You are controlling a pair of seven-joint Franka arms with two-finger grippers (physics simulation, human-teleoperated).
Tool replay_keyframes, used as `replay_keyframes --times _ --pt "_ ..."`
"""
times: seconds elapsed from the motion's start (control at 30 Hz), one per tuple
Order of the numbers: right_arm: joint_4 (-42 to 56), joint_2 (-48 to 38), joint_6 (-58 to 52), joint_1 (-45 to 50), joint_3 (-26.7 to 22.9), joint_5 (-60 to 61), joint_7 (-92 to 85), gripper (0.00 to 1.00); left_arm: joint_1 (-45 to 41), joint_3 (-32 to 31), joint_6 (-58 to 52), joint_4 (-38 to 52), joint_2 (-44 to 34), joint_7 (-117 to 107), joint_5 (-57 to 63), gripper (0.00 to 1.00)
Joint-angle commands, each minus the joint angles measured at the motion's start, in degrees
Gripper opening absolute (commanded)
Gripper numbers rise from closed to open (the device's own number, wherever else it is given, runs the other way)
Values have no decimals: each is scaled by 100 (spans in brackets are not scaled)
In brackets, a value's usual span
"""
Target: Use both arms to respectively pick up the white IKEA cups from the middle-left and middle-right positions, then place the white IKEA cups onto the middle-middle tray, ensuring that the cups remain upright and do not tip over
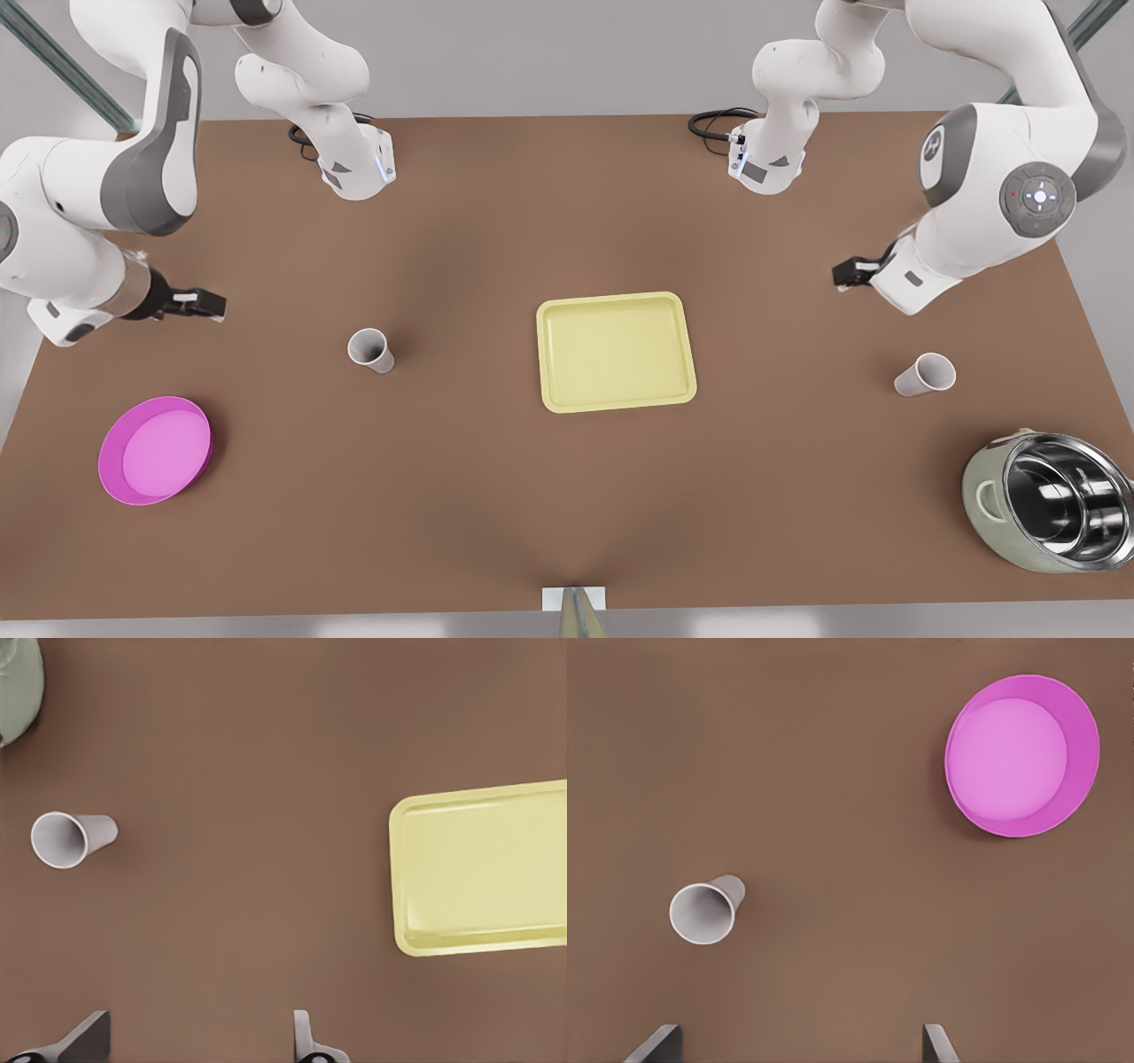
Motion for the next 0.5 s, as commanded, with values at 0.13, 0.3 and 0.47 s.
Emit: replay_keyframes --times 0.13,0.3,0.47 --pt "34 647 520 74 23 115 90 100 263 932 2313 -479 938 843 -196 100" --pt "-800 894 1406 496 23 301 538 100 1046 1591 3483 -602 1677 2328 -187 100" --pt "-1784 648 2461 575 32 380 556 100 1362 1609 3984 -970 1967 2355 -213 100"
